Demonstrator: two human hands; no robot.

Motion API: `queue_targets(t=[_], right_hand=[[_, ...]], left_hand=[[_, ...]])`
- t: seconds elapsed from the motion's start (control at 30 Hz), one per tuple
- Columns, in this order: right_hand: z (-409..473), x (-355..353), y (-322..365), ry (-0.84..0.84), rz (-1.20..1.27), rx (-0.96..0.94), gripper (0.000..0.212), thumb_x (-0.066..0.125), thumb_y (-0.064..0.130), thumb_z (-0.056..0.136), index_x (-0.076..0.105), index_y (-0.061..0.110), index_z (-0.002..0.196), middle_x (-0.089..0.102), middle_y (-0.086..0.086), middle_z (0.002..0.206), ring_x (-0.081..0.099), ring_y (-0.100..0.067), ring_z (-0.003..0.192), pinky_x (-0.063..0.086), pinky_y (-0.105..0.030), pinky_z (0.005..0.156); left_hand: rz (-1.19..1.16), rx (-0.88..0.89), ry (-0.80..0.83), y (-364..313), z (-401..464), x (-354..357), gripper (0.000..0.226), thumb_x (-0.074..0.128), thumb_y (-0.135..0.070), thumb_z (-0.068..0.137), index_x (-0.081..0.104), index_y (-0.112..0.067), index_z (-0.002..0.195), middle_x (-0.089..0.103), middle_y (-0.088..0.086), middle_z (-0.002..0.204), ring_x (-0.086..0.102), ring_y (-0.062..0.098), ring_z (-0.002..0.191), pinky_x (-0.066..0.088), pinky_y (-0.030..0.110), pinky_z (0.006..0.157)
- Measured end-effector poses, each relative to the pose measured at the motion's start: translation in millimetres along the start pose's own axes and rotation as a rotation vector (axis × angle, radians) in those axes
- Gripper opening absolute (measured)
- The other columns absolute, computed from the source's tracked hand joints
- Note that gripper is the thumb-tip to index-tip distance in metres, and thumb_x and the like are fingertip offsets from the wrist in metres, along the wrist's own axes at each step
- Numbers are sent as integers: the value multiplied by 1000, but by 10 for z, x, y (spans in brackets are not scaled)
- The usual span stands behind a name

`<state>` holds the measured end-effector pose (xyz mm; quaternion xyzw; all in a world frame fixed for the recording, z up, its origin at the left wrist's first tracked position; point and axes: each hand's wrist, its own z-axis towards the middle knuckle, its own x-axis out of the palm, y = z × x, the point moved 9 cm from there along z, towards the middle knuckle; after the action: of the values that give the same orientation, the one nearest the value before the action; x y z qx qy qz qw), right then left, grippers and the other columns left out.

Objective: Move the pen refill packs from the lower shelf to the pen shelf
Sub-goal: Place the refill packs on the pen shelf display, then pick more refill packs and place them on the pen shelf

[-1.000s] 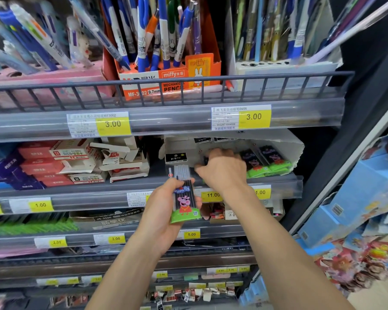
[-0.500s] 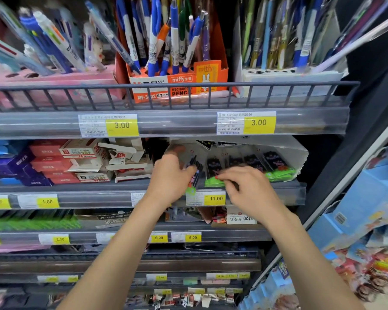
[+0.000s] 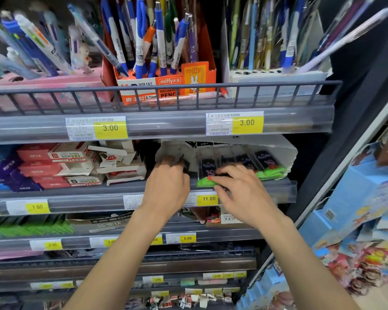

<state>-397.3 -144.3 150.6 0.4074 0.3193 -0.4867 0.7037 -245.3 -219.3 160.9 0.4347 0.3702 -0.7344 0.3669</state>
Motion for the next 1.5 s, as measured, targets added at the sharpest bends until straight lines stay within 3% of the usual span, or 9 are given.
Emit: queue_targets(t=[0.13,0.3,0.47,0.57,0.83,1.0,1.1,1.27,1.5], right_hand=[[-45,-2,-21,-31,11,-7,29,69,17,93,75,16,121,71,1,118,59,-27,115,47,-50,95],[-108,42,-51,-20,-10,22,34,65,26,96,70,19,129,68,2,131,53,-25,128,40,-57,109],[-105,61,-8,8,-16,3,34,59,29,99,68,27,132,66,6,135,50,-23,135,30,-62,113],[-68,54,53,29,-27,-15,33,58,27,100,68,29,131,67,7,134,50,-24,136,32,-63,112],[-242,-83,-204,-82,-169,198,37,52,34,102,64,17,133,65,-9,130,55,-31,124,36,-52,115],[-256,-85,-178,-71,-170,166,38,59,31,99,65,13,133,63,-15,132,53,-37,125,38,-56,113],[-284,-231,-87,-269,-99,144,34,61,20,98,67,7,129,58,-22,135,45,-42,130,37,-58,112],[-441,-154,535,-552,157,45,25,57,12,95,70,0,114,59,-22,123,52,-42,121,39,-47,107],[-669,1175,1940,-204,312,-42,23,60,11,89,73,1,105,63,-13,101,57,-33,96,51,-49,82]], left_hand=[[213,53,64,-32,-72,10,41,49,-30,103,77,-9,82,76,17,85,66,39,86,51,41,74],[178,188,-9,-196,-155,-7,29,73,-11,94,74,-2,66,65,18,60,61,38,62,57,46,59],[121,203,50,-198,-162,137,43,42,-40,108,71,-11,121,69,15,117,63,41,103,51,48,88],[110,285,88,-269,-224,226,51,33,-47,109,58,-20,144,68,7,130,64,33,118,46,47,99],[203,211,177,-176,-234,321,62,18,-55,106,46,-28,154,63,6,141,57,31,132,42,51,112],[208,210,163,-240,-297,282,56,28,-51,110,36,-26,159,50,9,155,42,30,147,30,53,122],[119,189,44,-206,-452,83,54,38,-44,109,39,-21,158,46,15,154,39,34,148,25,57,127],[-57,60,-191,390,-1084,-254,43,47,-26,106,55,-9,145,45,23,158,39,39,150,36,53,122],[-85,-298,-180,2103,-2110,-397,38,57,-25,104,61,-9,138,54,16,146,56,34,128,53,50,101]])
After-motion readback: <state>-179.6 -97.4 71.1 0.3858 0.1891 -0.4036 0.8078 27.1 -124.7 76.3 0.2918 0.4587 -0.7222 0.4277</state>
